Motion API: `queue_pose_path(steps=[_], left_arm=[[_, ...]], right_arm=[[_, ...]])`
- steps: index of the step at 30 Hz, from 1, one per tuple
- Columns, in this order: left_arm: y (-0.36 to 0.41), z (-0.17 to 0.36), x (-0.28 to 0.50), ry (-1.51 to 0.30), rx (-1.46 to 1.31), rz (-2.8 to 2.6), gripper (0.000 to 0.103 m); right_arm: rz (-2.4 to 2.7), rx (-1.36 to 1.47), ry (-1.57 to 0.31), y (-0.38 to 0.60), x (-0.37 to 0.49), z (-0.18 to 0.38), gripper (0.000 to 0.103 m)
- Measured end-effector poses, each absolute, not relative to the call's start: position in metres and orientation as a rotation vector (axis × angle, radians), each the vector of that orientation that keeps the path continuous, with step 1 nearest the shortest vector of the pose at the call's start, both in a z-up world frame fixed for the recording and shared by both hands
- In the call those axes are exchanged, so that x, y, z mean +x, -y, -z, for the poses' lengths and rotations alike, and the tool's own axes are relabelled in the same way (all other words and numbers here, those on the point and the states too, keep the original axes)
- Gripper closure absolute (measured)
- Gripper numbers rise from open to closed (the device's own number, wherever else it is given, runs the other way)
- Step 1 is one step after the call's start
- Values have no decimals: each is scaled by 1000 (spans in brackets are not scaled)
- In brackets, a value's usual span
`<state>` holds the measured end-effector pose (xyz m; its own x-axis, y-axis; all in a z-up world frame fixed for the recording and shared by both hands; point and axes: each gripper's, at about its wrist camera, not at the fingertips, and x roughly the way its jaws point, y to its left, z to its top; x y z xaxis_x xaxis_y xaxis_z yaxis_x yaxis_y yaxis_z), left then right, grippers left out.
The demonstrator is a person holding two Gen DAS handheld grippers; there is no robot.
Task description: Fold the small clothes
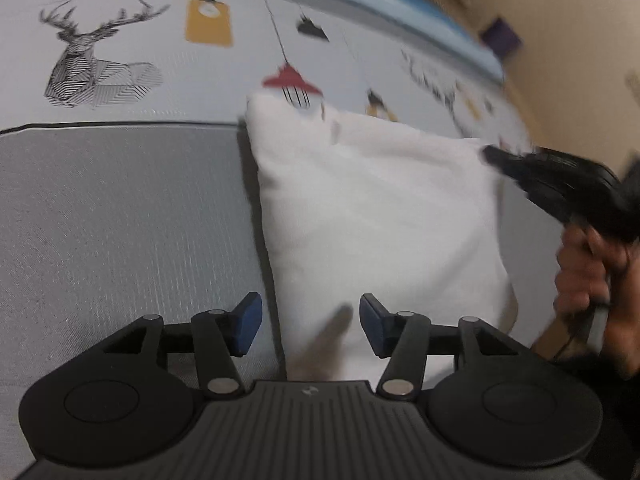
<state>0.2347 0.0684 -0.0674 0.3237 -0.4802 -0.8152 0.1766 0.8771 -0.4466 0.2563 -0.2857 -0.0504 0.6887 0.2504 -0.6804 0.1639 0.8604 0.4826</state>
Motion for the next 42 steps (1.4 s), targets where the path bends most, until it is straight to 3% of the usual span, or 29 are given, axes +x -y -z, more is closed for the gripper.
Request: queue_pose_path(steps=[2, 6, 9, 10, 11, 13, 17, 22, 26, 28, 31, 33, 38, 42], left_arm=[[-67, 70, 241, -1169, -344, 438, 44], [-49, 86, 245, -1244, -286, 396, 41], [-53, 90, 247, -1276, -298, 361, 40], [-55, 88, 249, -1261, -321, 360, 40], [-57, 85, 251, -1241, -345, 362, 40], [-60, 85, 257, -1218, -404, 360, 40], [-61, 94, 267, -1238, -486, 328, 39], [-56, 113, 280, -1276, -558, 304, 32], [-53, 122, 287, -1266, -608, 308, 30], [-49, 122, 288, -1250, -595, 319, 38], [-41, 119, 290, -1234, -533, 321, 54], [-39, 112, 291, -1206, -505, 332, 66], [-43, 79, 297, -1067, -464, 336, 72], [-54, 46, 300, -904, -457, 308, 68]], right_arm=[[-64, 582, -685, 292, 245, 34, 101], [115, 492, -949, 299, 260, 70, 99], [176, 487, -925, 307, 253, 66, 92], [160, 495, -886, 309, 249, 58, 84], [132, 516, -854, 310, 245, 53, 69], [63, 567, -846, 312, 239, 49, 57], [-91, 599, -1001, 304, 243, 64, 48], [-122, 523, -1164, 289, 245, 87, 37], [-113, 561, -1191, 290, 250, 95, 37], [-122, 560, -1195, 286, 250, 98, 39], [-156, 562, -1181, 277, 252, 99, 62], [-149, 556, -1168, 270, 256, 98, 70], [-129, 595, -1061, 265, 261, 87, 79], [-158, 561, -889, 251, 265, 63, 79]])
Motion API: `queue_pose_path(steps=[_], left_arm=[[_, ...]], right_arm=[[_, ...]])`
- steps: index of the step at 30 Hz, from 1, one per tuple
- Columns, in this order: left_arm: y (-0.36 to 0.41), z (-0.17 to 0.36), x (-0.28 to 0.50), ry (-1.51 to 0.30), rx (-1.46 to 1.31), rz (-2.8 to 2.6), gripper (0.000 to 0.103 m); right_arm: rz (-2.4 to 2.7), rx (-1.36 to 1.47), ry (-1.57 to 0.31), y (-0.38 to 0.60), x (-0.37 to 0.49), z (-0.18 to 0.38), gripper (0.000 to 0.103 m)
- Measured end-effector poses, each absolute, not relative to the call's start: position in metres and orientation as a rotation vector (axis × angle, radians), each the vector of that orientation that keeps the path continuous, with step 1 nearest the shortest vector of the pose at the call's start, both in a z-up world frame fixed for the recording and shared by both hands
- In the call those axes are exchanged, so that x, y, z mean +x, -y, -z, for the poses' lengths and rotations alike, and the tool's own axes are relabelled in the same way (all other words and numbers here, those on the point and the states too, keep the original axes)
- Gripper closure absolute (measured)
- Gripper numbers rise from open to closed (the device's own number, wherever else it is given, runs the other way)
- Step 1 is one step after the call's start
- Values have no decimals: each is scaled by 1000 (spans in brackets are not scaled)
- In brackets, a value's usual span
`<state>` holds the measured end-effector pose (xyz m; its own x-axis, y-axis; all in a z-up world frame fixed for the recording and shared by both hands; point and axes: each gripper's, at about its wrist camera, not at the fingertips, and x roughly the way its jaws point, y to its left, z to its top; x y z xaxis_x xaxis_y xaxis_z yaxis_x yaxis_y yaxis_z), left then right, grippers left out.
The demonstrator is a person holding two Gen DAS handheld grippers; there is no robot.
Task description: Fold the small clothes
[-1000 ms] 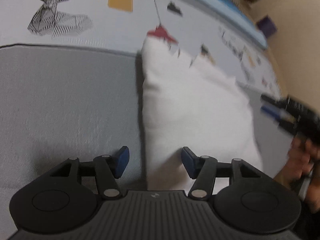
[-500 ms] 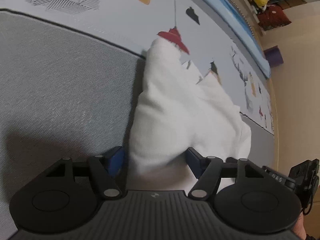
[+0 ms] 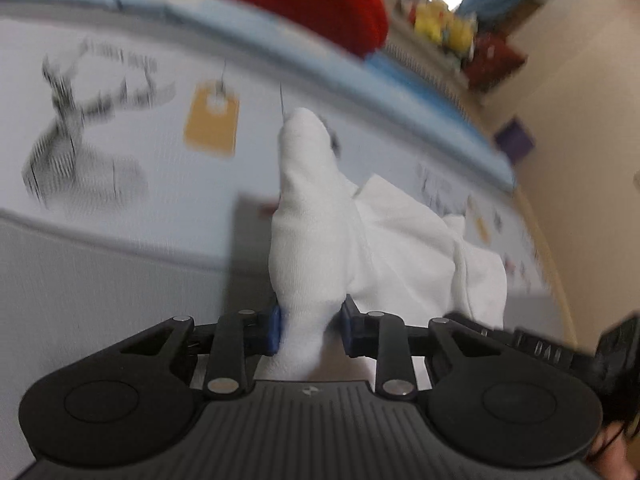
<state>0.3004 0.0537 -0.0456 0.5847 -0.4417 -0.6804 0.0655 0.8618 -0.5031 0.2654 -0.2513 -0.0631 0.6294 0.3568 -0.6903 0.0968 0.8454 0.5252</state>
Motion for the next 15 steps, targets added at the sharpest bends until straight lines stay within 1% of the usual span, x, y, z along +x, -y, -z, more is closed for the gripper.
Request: queue_pose_path(steps=[1, 2, 3, 4, 5, 6, 9, 12, 15], left_arm=[[-56, 39, 301, -860, -458, 294, 65], [-59, 32, 299, -813, -449, 276, 58], [-62, 27, 300, -779, -437, 250, 54], [-65, 26, 302, -779, -433, 234, 51], [-69, 30, 305, -812, -439, 228, 44], [-72, 36, 309, -860, -451, 229, 43], [-83, 59, 315, -1002, -512, 191, 43], [-96, 77, 317, -1077, -583, 135, 43], [-102, 92, 317, -1139, -649, 128, 45]], right_arm=[[-168, 537, -839, 246, 267, 56, 79], [-179, 504, -793, 239, 268, 49, 78], [-185, 468, -743, 233, 268, 42, 76], [-168, 436, -698, 230, 269, 38, 66], [-127, 419, -673, 230, 272, 37, 46], [-67, 410, -676, 232, 276, 39, 39], [9, 453, -770, 247, 288, 54, 40], [-69, 506, -864, 251, 292, 67, 41], [-85, 440, -947, 239, 293, 77, 43]])
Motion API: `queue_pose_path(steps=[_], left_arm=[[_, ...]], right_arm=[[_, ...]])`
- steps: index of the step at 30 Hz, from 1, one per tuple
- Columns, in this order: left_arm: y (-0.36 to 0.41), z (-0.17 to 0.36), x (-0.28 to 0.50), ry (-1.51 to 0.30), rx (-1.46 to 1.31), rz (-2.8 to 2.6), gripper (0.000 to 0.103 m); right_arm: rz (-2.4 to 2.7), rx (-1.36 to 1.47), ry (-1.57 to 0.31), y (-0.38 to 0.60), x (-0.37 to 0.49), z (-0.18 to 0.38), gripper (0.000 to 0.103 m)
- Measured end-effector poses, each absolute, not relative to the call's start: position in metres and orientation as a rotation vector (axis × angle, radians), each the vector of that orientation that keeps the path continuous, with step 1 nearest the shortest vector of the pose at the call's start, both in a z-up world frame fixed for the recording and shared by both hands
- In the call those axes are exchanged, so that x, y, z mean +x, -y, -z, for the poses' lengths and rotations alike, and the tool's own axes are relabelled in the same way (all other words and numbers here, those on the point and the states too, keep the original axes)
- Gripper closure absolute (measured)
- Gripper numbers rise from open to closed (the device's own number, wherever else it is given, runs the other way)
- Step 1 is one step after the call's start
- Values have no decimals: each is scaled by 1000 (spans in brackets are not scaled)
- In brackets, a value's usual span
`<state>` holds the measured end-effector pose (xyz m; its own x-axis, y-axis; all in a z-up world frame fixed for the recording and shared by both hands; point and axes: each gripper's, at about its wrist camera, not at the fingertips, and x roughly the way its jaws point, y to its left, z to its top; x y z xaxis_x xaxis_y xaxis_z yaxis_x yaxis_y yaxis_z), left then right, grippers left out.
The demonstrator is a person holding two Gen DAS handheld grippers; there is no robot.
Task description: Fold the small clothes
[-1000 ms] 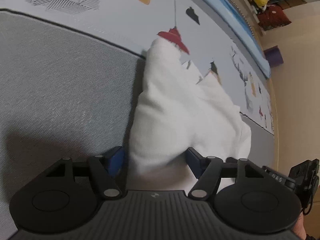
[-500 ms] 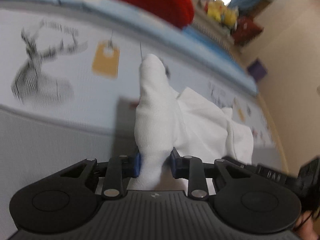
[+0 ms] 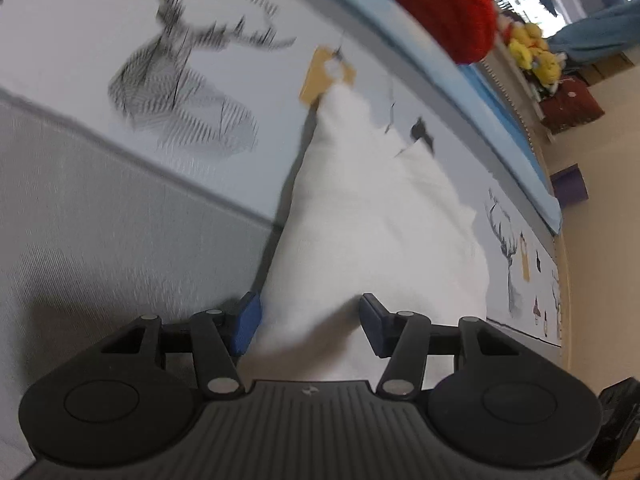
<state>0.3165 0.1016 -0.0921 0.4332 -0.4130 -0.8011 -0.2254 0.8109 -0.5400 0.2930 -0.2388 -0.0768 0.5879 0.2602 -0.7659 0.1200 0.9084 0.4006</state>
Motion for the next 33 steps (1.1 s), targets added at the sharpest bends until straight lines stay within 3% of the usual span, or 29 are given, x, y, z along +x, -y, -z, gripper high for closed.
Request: queue_pose_path(steps=[1, 3, 4, 6, 10, 14, 20, 22, 24, 25, 28, 30, 33], left_arm=[[-100, 96, 317, -1158, -639, 122, 47], [-96, 102, 315, -1175, -609, 119, 62], [-93, 102, 315, -1173, -591, 121, 65], [-91, 100, 313, -1167, -559, 130, 73], [-94, 100, 309, -1164, -561, 129, 73], [-94, 100, 307, -1173, -557, 129, 73], [-92, 100, 303, -1187, -550, 129, 73], [-93, 100, 301, -1182, -583, 142, 86], [-95, 97, 299, -1169, -624, 179, 90], [-93, 95, 298, -1167, -617, 198, 90], [-87, 96, 293, -1189, -552, 207, 90], [-88, 100, 290, -1220, -514, 156, 78], [-87, 101, 285, -1249, -454, 138, 78]], right_arm=[[-83, 436, -970, 239, 293, 80, 50], [-91, 462, -1003, 234, 291, 87, 69], [-100, 476, -1004, 234, 290, 88, 81], [-98, 461, -989, 231, 286, 85, 86], [-91, 469, -977, 232, 282, 81, 87], [-77, 456, -1001, 234, 282, 82, 72], [-115, 449, -1073, 239, 280, 89, 67], [-129, 431, -1088, 239, 277, 89, 67], [-142, 423, -1067, 240, 274, 84, 90], [-145, 420, -1039, 241, 271, 80, 94], [-123, 414, -1006, 247, 270, 77, 94], [-106, 429, -1023, 251, 270, 80, 94], [-82, 405, -1047, 249, 270, 85, 89]])
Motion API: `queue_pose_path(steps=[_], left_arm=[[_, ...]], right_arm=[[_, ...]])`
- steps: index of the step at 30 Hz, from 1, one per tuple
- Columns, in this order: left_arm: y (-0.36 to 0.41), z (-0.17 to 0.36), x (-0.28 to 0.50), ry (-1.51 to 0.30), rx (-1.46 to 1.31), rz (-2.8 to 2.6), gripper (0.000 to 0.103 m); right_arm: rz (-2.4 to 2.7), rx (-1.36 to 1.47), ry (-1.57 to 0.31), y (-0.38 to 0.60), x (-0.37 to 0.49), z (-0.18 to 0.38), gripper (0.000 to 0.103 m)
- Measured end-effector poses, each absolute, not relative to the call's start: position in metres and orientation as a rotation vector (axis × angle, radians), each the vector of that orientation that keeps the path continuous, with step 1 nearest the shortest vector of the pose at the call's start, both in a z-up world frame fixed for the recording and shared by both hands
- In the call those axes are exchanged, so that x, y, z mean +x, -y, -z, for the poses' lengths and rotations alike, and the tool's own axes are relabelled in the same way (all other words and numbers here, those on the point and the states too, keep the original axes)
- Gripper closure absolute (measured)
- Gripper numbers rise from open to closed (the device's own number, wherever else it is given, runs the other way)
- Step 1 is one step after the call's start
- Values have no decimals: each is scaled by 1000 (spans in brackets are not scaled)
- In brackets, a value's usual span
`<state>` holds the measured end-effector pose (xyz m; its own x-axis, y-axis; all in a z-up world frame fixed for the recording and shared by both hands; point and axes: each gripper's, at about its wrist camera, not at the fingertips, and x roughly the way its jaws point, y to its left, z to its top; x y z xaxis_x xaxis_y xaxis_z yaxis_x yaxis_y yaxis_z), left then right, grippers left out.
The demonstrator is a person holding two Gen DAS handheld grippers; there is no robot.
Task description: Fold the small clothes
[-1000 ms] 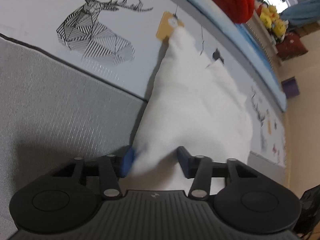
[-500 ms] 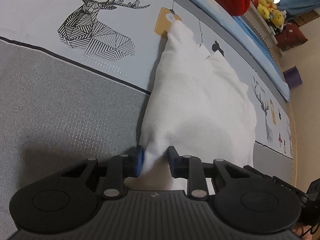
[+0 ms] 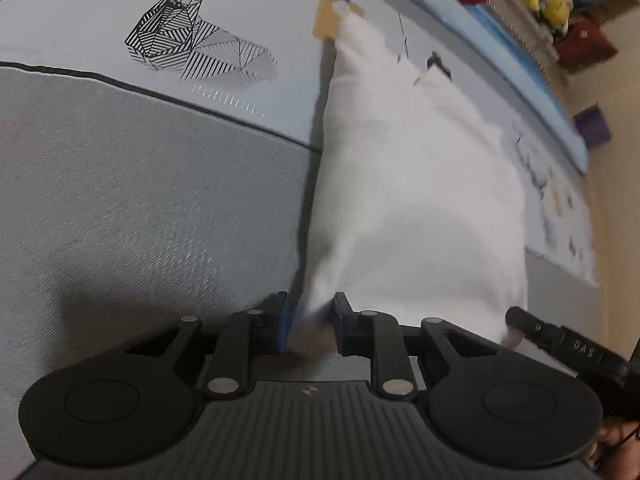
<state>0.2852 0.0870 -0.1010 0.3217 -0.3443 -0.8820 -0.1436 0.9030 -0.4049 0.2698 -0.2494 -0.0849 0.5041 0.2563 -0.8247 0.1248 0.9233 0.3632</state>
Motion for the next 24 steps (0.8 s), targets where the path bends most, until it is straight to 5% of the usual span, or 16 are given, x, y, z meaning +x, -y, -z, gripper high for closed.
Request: queue_pose_path(steps=[7, 12, 17, 24], left_arm=[[-76, 68, 256, -1148, -206, 103, 76], [-66, 2, 210, -875, 14, 37, 21], [-46, -52, 147, -621, 103, 41, 0], [-9, -80, 50, -441, 119, 104, 0]], right_arm=[[-17, 363, -1115, 257, 258, 90, 81], [62, 193, -898, 254, 226, 41, 76], [-3, 171, -575, 257, 159, -22, 45], [-32, 180, -389, 258, 61, -64, 33]])
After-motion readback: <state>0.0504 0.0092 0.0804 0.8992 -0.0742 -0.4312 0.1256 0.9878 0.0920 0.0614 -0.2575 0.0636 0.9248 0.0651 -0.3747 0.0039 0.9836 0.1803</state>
